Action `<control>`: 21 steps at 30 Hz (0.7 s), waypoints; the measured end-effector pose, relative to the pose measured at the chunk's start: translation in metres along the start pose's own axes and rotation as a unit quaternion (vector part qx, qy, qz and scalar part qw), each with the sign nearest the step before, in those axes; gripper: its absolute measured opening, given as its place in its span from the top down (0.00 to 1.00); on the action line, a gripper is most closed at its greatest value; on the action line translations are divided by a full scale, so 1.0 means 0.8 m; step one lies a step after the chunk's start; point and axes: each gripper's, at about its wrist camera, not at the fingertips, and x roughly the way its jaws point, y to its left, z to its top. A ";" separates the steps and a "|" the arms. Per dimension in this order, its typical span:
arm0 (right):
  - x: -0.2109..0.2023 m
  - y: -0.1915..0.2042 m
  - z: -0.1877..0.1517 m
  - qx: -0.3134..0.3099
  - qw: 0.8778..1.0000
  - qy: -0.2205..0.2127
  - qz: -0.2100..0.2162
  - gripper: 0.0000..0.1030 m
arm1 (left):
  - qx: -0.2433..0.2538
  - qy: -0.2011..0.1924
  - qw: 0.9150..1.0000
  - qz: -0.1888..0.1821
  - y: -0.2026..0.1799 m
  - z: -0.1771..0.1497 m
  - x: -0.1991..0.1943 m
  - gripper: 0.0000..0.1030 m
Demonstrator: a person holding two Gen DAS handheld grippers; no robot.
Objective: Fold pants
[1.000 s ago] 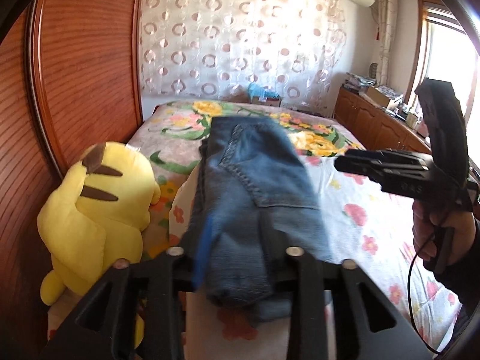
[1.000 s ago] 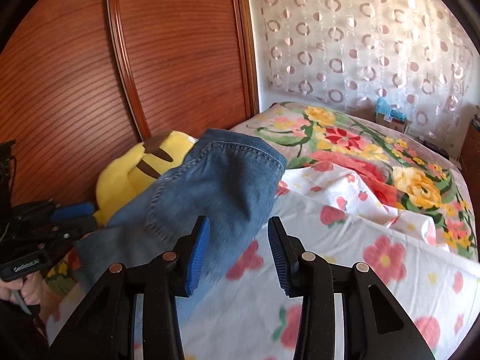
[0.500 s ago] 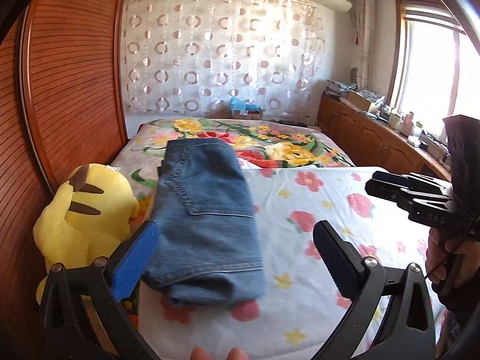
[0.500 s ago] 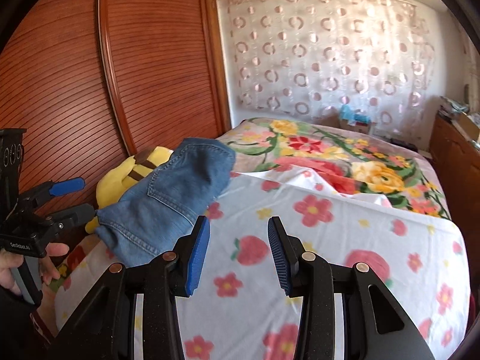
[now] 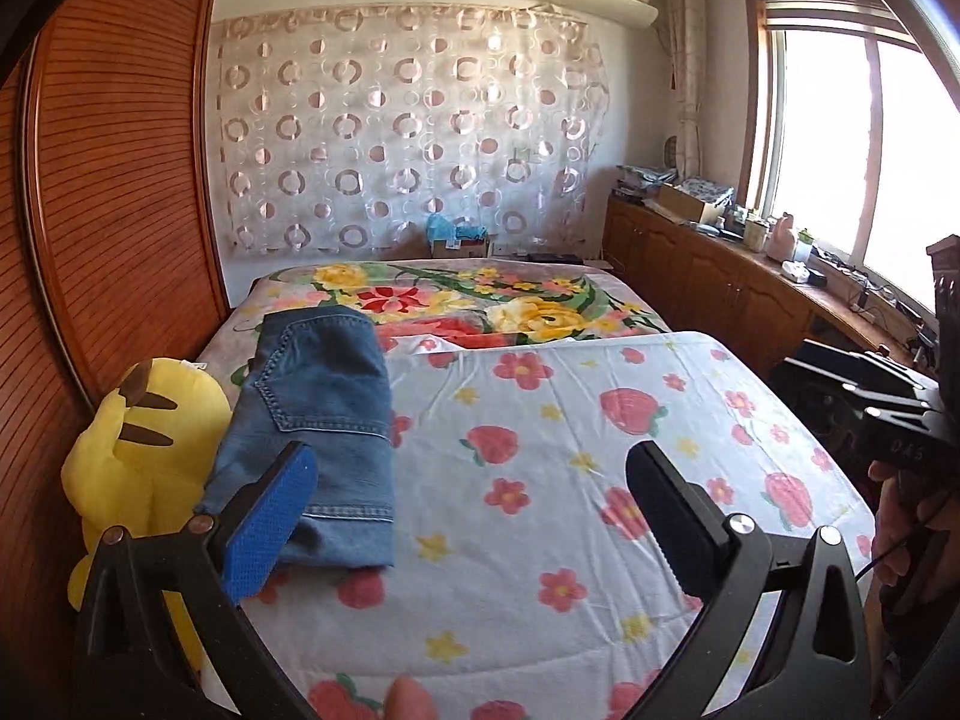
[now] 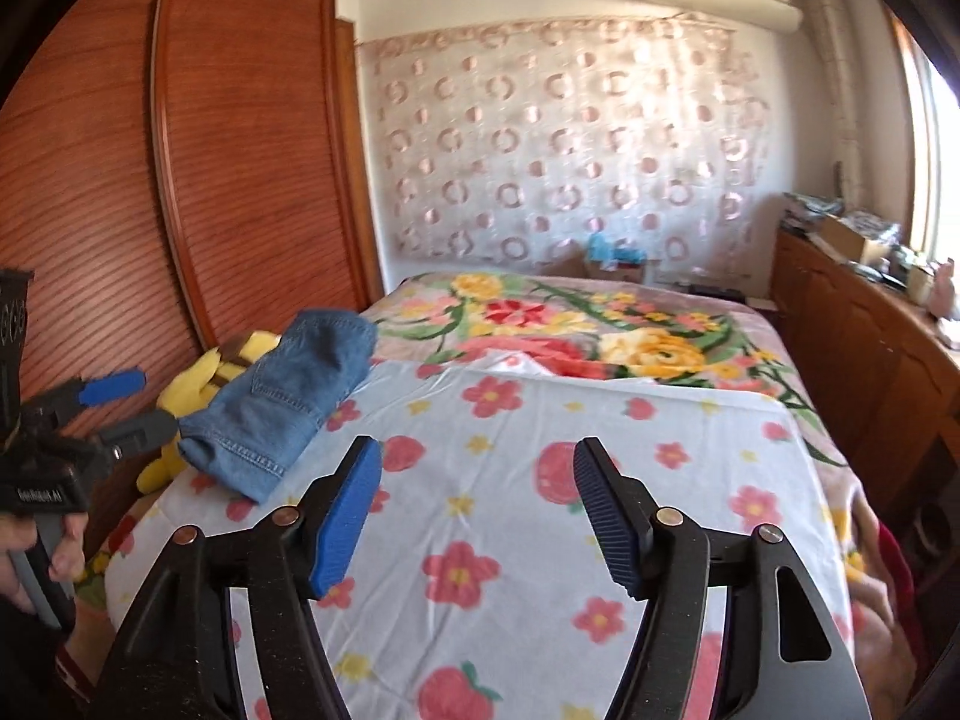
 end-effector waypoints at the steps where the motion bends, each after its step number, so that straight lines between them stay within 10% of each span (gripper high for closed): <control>1: -0.015 -0.004 0.000 0.005 1.000 -0.004 -0.006 0.32 | 0.002 -0.001 1.000 -0.001 -0.007 0.001 -0.003 0.00; 21: -0.133 -0.005 -0.015 0.015 0.997 -0.048 -0.062 0.29 | 0.027 -0.040 0.999 -0.004 -0.078 0.017 -0.048 0.00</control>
